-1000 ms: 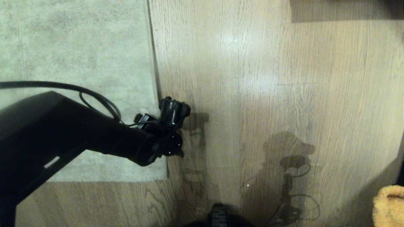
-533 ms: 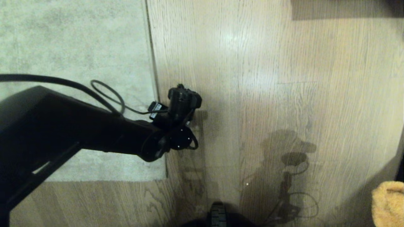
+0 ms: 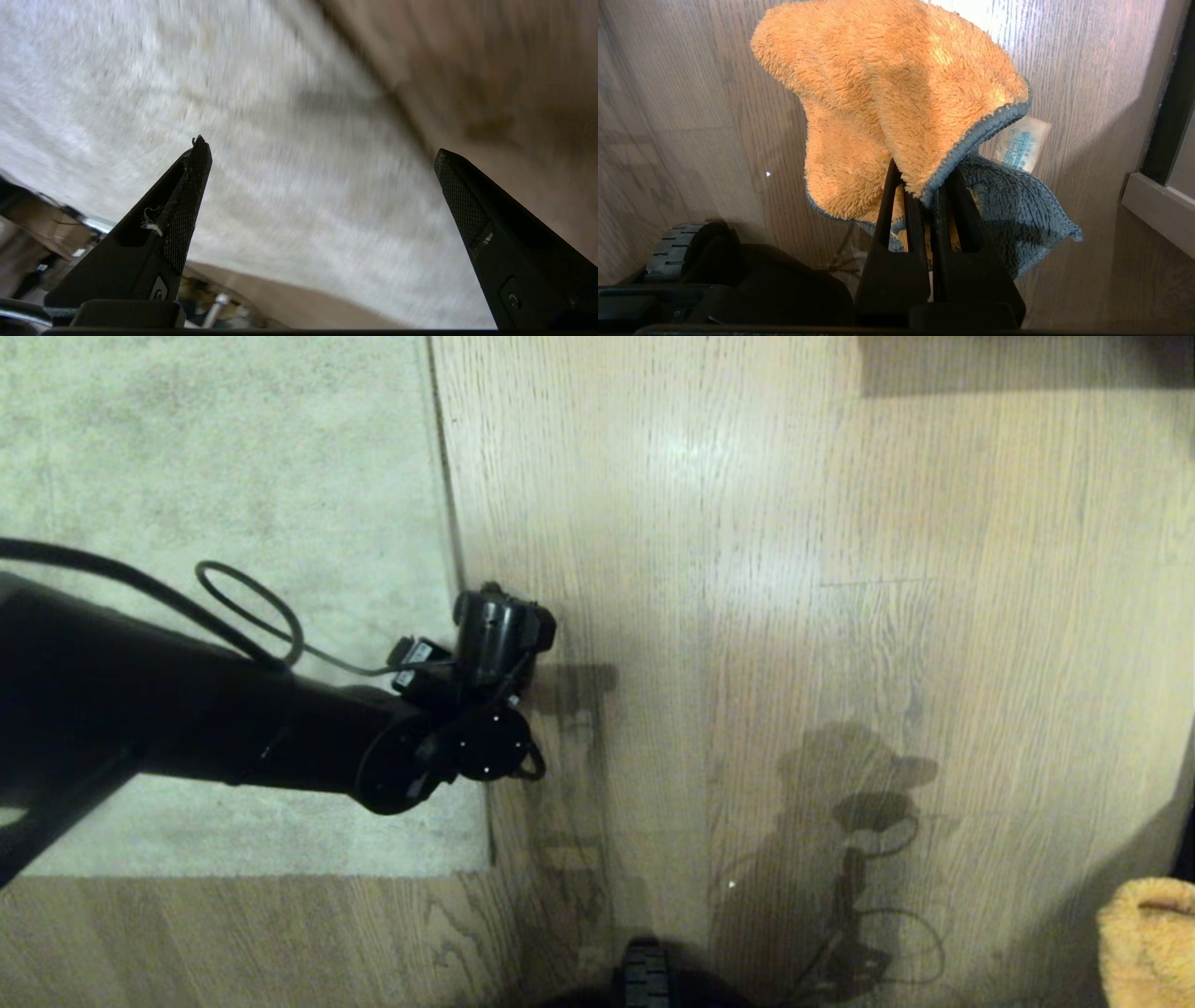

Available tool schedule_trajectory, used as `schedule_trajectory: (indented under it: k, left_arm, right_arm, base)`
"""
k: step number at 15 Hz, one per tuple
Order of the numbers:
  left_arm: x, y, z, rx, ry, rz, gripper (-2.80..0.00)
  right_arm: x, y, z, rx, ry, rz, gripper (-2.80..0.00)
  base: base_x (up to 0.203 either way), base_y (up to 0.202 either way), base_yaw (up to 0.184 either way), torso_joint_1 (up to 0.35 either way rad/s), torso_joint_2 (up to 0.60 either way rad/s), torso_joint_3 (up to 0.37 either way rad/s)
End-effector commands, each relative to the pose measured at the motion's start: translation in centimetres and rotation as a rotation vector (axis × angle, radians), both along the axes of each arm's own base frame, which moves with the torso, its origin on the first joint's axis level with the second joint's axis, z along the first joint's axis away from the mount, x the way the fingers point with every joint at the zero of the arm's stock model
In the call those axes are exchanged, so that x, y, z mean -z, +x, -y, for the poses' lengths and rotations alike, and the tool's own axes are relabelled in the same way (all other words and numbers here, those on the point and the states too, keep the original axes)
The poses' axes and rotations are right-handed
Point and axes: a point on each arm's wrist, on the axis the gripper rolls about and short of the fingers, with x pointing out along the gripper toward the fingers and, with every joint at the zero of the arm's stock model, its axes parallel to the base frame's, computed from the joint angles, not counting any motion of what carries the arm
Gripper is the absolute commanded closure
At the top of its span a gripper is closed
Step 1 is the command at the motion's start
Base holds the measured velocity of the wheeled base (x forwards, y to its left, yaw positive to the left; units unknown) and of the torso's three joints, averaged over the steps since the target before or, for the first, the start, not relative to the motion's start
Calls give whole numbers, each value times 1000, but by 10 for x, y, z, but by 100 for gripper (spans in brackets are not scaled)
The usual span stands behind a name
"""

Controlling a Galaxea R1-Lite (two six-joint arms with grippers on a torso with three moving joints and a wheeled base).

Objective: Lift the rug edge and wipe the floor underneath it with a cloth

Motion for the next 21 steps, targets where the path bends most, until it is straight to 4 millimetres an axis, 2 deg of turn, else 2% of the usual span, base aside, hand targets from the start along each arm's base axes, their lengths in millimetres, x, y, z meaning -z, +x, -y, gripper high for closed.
schedule_trajectory:
  k: [1, 4, 10, 15, 17, 21]
  left_arm:
    - [1, -6, -15, -32, 14, -11, -280]
    - [11, -2, -30, -70, 14, -18, -280]
    - [21, 4, -16, -48, -33, 39, -280]
    - [21, -7, 1, 1, -35, 37, -280]
    - [28, -10, -1, -9, -20, 22, -280]
    - [54, -25, -15, -46, 34, -44, -280]
  right_arm:
    - [0, 0, 0, -1, 0, 0, 0]
    - [0, 0, 0, -1, 0, -1, 0]
    - [0, 0, 0, -1, 0, 0, 0]
    - [0, 0, 0, -1, 0, 0, 0]
    - [0, 0, 0, -1, 0, 0, 0]
    - [0, 0, 0, -1, 0, 0, 0]
  base:
    - [0, 0, 0, 0, 0, 0]
    - [0, 0, 0, 0, 0, 0]
    - [0, 0, 0, 0, 0, 0]
    - [0, 0, 0, 0, 0, 0]
    - [0, 0, 0, 0, 0, 0]
    - [0, 0, 0, 0, 0, 0]
